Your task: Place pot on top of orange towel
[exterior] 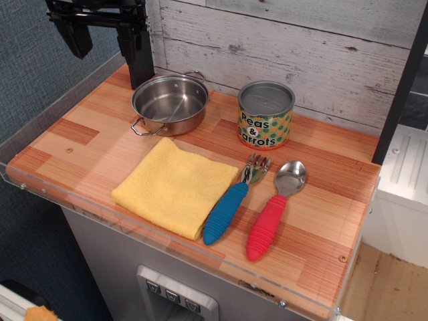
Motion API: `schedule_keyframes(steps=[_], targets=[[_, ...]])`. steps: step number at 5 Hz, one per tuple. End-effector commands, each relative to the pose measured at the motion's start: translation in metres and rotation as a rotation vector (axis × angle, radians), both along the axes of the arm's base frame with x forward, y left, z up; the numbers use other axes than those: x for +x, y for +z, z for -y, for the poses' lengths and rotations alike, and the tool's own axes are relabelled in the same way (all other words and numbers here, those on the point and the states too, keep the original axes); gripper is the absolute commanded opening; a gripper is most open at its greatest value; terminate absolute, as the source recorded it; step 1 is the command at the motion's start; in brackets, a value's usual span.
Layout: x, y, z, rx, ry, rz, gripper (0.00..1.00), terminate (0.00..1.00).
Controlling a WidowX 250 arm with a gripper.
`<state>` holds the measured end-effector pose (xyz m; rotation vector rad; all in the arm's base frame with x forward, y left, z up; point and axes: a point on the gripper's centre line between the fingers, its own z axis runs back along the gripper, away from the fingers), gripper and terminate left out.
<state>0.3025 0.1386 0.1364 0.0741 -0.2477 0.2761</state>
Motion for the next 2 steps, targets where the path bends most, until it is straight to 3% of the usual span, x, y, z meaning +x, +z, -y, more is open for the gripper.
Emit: schedule_keyframes(steps=[1,2], targets=[[0.0,0.0,0.0,0.0,0.0,0.0,1.0,0.0],[0.012,-0.002,-0.004,-0.027,0.103,-0.02,1.0,0.0]])
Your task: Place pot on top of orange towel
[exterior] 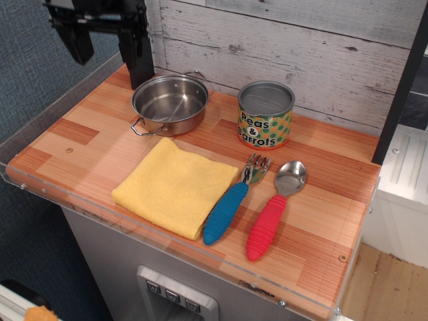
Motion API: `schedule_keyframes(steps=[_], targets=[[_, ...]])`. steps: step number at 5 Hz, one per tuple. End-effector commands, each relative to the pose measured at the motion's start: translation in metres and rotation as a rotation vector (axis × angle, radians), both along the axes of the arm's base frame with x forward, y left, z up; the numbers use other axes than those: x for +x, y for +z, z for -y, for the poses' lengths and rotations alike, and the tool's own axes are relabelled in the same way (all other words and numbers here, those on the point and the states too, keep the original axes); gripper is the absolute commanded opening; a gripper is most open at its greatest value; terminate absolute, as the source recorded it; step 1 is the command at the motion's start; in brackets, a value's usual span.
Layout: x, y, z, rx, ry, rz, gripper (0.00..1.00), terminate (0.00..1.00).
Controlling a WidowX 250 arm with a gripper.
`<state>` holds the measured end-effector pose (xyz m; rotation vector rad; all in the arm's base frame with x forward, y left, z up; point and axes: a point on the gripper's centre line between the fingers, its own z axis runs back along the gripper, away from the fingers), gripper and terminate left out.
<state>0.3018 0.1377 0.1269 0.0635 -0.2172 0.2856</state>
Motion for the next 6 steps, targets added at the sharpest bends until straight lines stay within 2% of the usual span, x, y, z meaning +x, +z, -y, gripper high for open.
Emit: schedule_keyframes(steps=[1,2,3,4,5,6], targets=[[0.024,0.001,-0.013,-0.013,0.175,0.017,1.0,0.0],[0.035,-0.01,-0.019,-0.009,0.258,0.023,1.0,0.0],[0.048,-0.027,-0.019,0.012,0.265,0.023,1.0,0.0],[0.057,-0.038,-0.017,-0.001,0.308,0.042,1.0,0.0],[0.061,-0.054,-0.015,0.003,0.331,-0.01,1.0,0.0],[0.056,-0.061,-0.022,0.042,0.348,-0.052,1.0,0.0]])
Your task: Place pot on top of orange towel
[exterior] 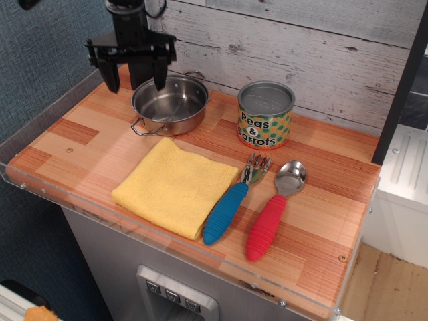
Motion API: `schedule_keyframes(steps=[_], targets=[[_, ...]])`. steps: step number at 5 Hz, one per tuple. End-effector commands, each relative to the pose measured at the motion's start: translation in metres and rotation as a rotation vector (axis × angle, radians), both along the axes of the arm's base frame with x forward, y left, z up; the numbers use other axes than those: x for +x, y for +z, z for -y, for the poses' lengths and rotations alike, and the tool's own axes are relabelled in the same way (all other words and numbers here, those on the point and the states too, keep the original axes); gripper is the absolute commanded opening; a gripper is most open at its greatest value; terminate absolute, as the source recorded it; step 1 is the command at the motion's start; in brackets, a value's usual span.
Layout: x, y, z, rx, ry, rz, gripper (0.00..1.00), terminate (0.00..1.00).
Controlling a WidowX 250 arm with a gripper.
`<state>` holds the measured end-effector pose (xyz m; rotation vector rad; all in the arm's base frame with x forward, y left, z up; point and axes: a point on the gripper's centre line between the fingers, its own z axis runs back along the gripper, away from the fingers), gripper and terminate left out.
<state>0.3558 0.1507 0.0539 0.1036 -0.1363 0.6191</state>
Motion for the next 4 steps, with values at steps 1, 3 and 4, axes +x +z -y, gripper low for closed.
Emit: schedule_keyframes(steps=[1,3,4], targets=[[-0.001,0.008,-0.013,0.037,0.022,0.02,1.0,0.0],[-0.002,-0.01,-0.011,0.029,0.015,0.014,1.0,0.0],[-0.004,-0.016,-0.007,0.029,0.0,0.011,1.0,0.0]])
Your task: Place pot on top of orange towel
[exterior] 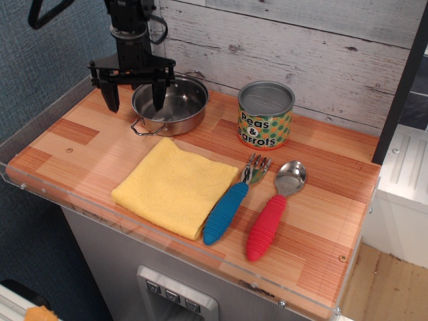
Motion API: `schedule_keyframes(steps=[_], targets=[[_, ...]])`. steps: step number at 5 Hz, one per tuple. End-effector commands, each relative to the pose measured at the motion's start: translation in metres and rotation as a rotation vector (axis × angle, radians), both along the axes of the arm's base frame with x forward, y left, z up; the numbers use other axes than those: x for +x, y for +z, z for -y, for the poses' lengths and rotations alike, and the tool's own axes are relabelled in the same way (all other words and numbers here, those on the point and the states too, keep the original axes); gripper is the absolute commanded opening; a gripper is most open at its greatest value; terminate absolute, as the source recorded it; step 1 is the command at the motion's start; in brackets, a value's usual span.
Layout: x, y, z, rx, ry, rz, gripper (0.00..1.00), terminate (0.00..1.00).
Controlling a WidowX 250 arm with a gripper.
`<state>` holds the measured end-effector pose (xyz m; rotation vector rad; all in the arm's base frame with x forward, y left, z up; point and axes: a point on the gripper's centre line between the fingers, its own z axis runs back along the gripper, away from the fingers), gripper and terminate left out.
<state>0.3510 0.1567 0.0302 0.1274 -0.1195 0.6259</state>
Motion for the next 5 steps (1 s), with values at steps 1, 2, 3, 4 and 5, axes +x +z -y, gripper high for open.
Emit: schedule_keyframes(steps=[1,2,3,4,5], targets=[[0.0,0.005,-0.002,-0.006,-0.009,0.034,1.0,0.0],[-0.001,-0.003,-0.002,-0.032,-0.022,0.028,1.0,0.0],[-0.001,-0.004,-0.001,-0.033,-0.026,0.029,0.0,0.0],[-0.003,-0.005,-0.006,-0.051,-0.023,0.044,0.0,0.0],[-0.006,0.006,-0.007,-0.05,-0.027,0.068,0.0,0.0]])
